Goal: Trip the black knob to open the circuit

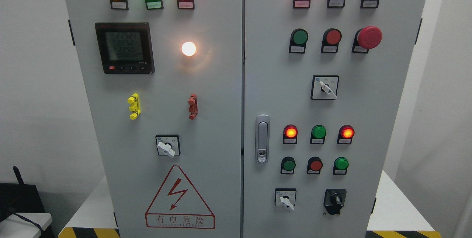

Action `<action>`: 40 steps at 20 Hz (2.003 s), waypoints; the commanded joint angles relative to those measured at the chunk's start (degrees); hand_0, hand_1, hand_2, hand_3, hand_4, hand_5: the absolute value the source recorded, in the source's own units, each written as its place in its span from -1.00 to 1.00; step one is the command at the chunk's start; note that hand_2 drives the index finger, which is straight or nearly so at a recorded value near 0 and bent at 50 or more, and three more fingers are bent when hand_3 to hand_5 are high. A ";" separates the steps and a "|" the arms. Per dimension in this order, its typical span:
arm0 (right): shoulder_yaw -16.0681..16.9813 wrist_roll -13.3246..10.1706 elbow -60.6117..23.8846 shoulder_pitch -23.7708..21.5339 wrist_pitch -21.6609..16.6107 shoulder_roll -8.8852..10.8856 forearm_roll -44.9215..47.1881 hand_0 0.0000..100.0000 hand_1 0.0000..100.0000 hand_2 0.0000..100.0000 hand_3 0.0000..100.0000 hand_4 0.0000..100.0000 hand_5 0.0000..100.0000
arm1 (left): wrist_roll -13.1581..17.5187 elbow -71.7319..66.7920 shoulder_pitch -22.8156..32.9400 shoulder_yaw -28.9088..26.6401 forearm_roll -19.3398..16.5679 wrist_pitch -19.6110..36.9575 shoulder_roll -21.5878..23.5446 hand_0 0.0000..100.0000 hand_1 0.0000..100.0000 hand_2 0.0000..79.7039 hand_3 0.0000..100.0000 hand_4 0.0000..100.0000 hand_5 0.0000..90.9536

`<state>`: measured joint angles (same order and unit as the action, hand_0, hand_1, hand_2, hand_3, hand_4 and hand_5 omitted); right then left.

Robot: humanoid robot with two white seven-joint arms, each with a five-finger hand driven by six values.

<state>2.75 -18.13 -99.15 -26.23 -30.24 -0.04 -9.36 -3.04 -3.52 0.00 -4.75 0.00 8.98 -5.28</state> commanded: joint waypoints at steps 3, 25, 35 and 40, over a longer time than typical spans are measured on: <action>0.24 -0.85 -3.42 8.21 7.11 -1.63 -3.46 -0.66 0.40 -0.26 0.53 0.65 0.74 | -0.03 0.00 -0.44 0.00 -1.85 -0.02 0.01 -0.76 -0.22 -1.00 -1.00 -1.00 -1.00; -1.86 -2.26 -0.35 20.78 21.00 -5.23 -3.56 -0.58 0.65 -0.24 0.57 0.71 0.80 | -0.03 0.00 -0.44 0.00 -1.85 -0.02 0.01 -0.76 -0.22 -1.00 -1.00 -1.00 -1.00; -2.83 -4.18 3.78 27.28 23.12 -6.82 -3.99 -0.48 0.59 -0.24 0.57 0.71 0.80 | -0.03 0.00 -0.44 0.00 -1.85 -0.02 0.01 -0.76 -0.22 -1.00 -1.00 -1.00 -1.00; -2.75 -4.54 3.96 28.25 25.84 -6.82 -3.99 -0.47 0.58 -0.24 0.57 0.71 0.80 | -0.03 0.00 -0.44 0.00 -1.85 -0.02 0.01 -0.76 -0.22 -1.00 -1.00 -1.00 -1.00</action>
<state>0.48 -22.45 -97.31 -0.72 -5.39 -5.80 -13.25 -3.04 -3.52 0.00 -4.75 0.00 8.98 -5.28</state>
